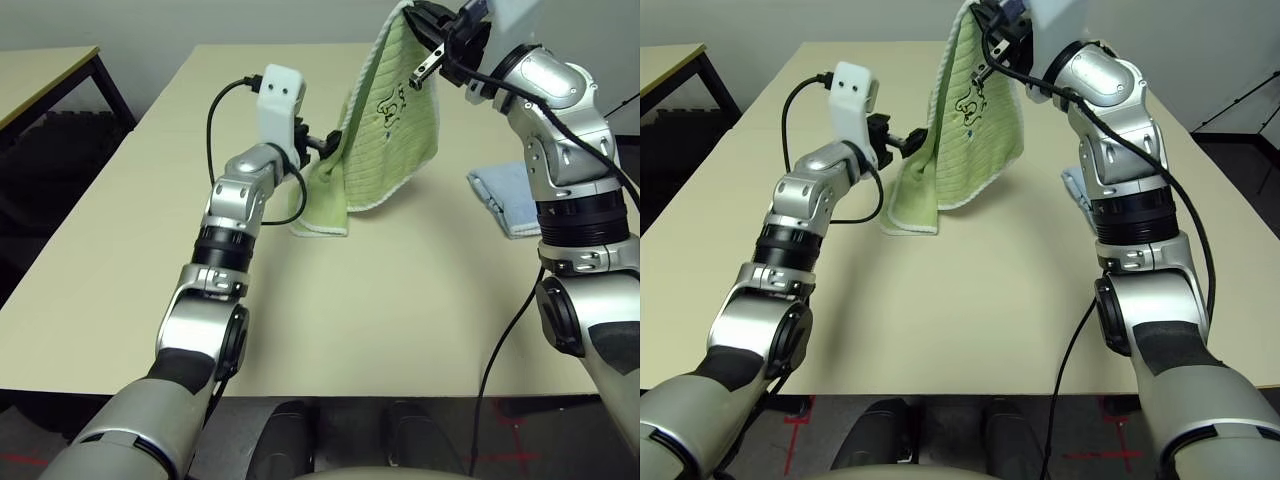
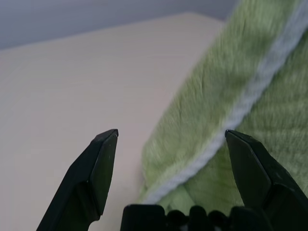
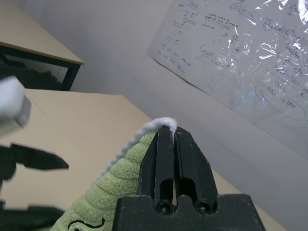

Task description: Fold the towel and set it aside.

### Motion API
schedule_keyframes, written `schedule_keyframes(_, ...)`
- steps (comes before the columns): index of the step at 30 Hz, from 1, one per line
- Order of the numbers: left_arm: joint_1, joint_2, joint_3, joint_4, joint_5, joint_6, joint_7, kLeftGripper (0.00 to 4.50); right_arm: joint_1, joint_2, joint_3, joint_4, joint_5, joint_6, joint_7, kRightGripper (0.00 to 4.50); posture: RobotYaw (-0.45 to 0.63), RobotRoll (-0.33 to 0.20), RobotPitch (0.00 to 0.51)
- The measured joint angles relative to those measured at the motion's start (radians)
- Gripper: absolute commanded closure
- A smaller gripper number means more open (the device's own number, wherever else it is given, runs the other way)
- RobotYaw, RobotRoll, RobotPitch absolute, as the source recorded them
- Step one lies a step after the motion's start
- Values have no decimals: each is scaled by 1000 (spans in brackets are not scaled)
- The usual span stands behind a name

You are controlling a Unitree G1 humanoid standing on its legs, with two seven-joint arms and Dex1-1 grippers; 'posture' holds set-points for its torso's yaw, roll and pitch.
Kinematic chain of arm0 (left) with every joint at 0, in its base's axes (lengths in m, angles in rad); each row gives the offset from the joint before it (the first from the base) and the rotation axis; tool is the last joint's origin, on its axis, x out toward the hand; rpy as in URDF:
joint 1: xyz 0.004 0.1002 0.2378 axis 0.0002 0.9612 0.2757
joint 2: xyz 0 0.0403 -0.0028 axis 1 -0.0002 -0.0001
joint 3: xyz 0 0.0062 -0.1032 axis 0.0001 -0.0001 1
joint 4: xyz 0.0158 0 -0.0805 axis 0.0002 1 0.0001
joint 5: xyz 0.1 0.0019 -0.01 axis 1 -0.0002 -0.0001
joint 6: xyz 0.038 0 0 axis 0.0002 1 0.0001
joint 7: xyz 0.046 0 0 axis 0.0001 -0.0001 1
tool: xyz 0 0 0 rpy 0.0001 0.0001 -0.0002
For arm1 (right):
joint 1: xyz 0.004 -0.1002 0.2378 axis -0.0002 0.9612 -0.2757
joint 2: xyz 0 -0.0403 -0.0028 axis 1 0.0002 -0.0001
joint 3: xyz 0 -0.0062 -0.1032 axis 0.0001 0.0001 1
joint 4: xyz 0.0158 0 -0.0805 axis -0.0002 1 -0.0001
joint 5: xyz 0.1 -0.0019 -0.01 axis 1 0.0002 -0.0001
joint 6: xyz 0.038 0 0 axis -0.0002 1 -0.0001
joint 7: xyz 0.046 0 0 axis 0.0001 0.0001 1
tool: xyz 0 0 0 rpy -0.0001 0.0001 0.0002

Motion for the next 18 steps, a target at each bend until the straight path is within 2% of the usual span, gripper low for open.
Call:
schedule_keyframes(4, -15, -1, -32, 125, 49, -103, 0, 0, 0, 1, 0, -21, 1, 10, 2, 4463, 49, 0, 60)
schedule_keyframes(10, -17, 19, -116, 304, 172, -226, 58, 0, 0, 3, 0, -84, 19, 52, 4, 4463, 44, 0, 69)
schedule_keyframes(18, -11, 62, -147, 395, 245, -296, 106, 0, 1, 3, -1, -124, 50, 112, 2, 4463, 49, 0, 77)
